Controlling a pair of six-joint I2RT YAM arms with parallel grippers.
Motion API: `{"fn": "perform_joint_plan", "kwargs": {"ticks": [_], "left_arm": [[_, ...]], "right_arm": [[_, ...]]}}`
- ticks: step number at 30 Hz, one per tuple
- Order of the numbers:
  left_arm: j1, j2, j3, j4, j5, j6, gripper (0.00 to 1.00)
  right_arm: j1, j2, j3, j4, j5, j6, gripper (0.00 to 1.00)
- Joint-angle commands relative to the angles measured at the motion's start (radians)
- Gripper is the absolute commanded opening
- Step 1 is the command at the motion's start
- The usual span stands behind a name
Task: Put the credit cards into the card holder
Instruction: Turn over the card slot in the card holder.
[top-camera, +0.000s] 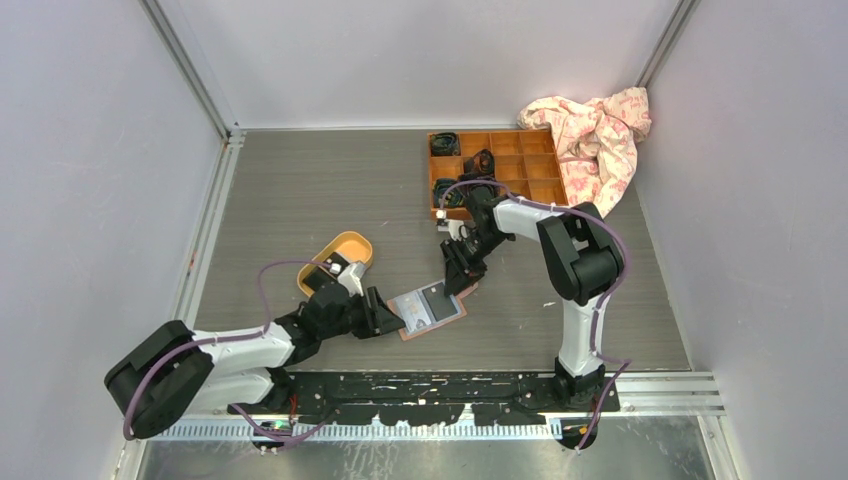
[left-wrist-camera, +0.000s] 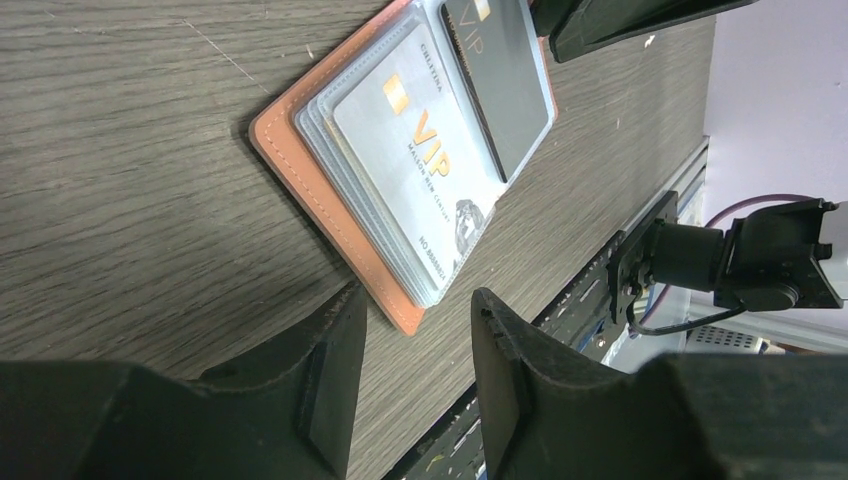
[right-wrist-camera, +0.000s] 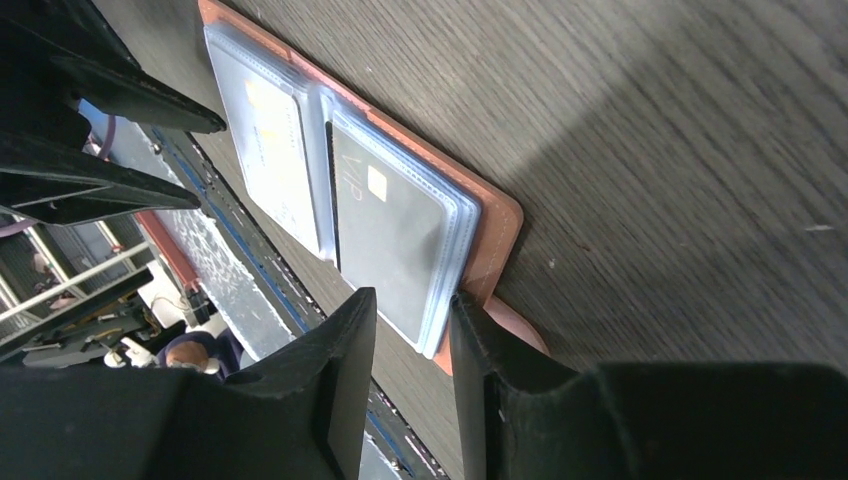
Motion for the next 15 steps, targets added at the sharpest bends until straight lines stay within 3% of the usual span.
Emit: {"fn": "perform_joint_plan", "kwargs": {"ticks": [1,15], "left_arm": [[-0.007,0.016,0.038,0.055,-0.01,0.026,0.44],[-0.012,0.056,0.055,0.056,-0.01,0.032,0.43]], "right_arm": [[-0.001,0.008,0.019,-0.013,-0.061,0.003,0.39],[-0.009,-0.004,0.018,-0.017,-0.199,0.009,0.36]]}}
